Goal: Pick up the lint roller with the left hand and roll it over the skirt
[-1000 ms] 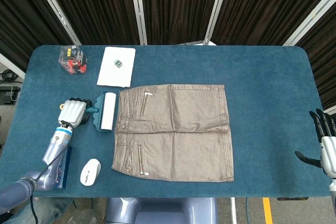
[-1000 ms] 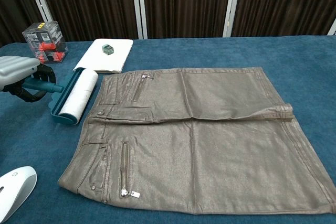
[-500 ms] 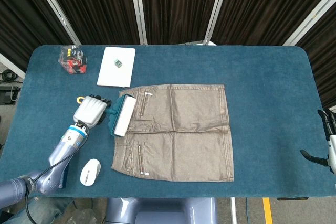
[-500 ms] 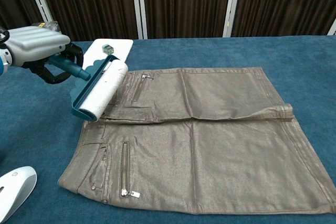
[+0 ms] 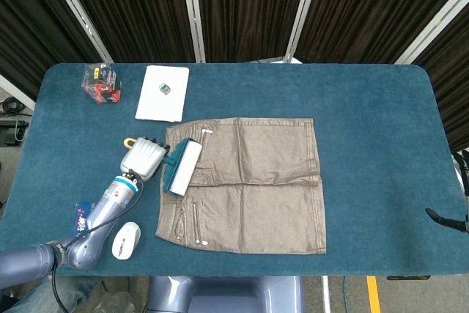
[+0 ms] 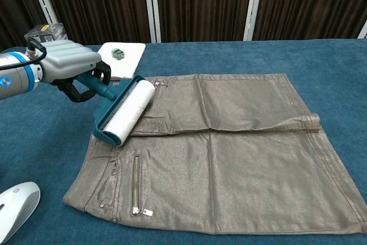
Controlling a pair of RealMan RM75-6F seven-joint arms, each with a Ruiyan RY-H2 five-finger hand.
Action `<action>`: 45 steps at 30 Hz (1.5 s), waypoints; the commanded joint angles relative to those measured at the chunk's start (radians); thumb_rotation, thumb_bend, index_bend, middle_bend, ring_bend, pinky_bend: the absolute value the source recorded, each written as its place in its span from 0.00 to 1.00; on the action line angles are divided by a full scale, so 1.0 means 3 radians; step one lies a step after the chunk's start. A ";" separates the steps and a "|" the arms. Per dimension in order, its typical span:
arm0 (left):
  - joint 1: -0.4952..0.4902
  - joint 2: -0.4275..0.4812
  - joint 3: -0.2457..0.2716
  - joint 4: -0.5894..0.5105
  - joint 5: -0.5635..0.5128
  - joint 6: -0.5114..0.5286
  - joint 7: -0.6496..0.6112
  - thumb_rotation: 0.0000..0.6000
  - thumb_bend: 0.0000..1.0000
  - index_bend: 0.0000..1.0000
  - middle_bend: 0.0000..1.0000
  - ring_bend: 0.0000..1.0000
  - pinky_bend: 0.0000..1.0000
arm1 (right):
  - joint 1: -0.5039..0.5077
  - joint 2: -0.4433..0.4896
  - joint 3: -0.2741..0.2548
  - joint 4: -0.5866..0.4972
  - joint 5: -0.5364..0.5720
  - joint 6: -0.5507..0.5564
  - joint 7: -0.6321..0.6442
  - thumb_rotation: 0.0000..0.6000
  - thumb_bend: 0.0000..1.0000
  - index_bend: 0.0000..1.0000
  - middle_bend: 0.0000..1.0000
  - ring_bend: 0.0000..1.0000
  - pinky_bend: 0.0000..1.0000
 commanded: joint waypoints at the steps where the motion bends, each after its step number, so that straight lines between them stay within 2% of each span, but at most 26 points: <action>1: -0.0092 -0.0085 0.0028 -0.0059 -0.0101 0.0040 0.0173 1.00 0.78 0.63 0.53 0.38 0.47 | -0.0008 0.0018 0.0006 0.0013 0.0004 0.0002 0.0036 1.00 0.00 0.00 0.00 0.00 0.00; 7: -0.0314 -0.0299 0.0046 -0.0178 -0.0373 0.0132 0.0585 1.00 0.78 0.63 0.53 0.38 0.48 | -0.0022 0.0048 0.0016 0.0038 0.0015 -0.0005 0.0152 1.00 0.00 0.00 0.00 0.00 0.00; 11: -0.0572 -0.0556 0.0036 -0.0236 -0.0612 0.0217 0.1015 1.00 0.78 0.63 0.53 0.39 0.48 | -0.0024 0.0066 0.0025 0.0057 0.0039 -0.0028 0.0212 1.00 0.00 0.00 0.00 0.00 0.00; 15: -0.0769 -0.0742 0.0008 -0.0238 -0.0803 0.0285 0.1262 1.00 0.78 0.64 0.53 0.39 0.48 | -0.0034 0.0078 0.0034 0.0075 0.0066 -0.0034 0.0254 1.00 0.00 0.00 0.00 0.00 0.00; 20: -0.1018 -0.0938 -0.0027 -0.0199 -0.1104 0.0324 0.1527 1.00 0.78 0.64 0.53 0.39 0.48 | -0.0051 0.0093 0.0044 0.0094 0.0107 -0.0037 0.0301 1.00 0.00 0.00 0.00 0.00 0.00; 29: -0.1280 -0.1125 -0.0050 -0.0143 -0.1269 0.0368 0.1689 1.00 0.79 0.64 0.54 0.39 0.48 | -0.0066 0.0092 0.0042 0.0096 0.0118 -0.0025 0.0279 1.00 0.00 0.00 0.00 0.00 0.00; 40: -0.1382 -0.1039 0.0086 -0.0115 -0.1459 0.0459 0.1794 1.00 0.79 0.64 0.54 0.38 0.48 | -0.0064 0.0086 0.0046 0.0098 0.0135 -0.0043 0.0261 1.00 0.00 0.00 0.00 0.00 0.00; 45: -0.1247 -0.0742 0.0254 -0.0087 -0.1475 0.0515 0.1691 1.00 0.79 0.64 0.54 0.38 0.48 | -0.0063 0.0082 0.0037 0.0080 0.0111 -0.0038 0.0226 1.00 0.00 0.00 0.00 0.00 0.00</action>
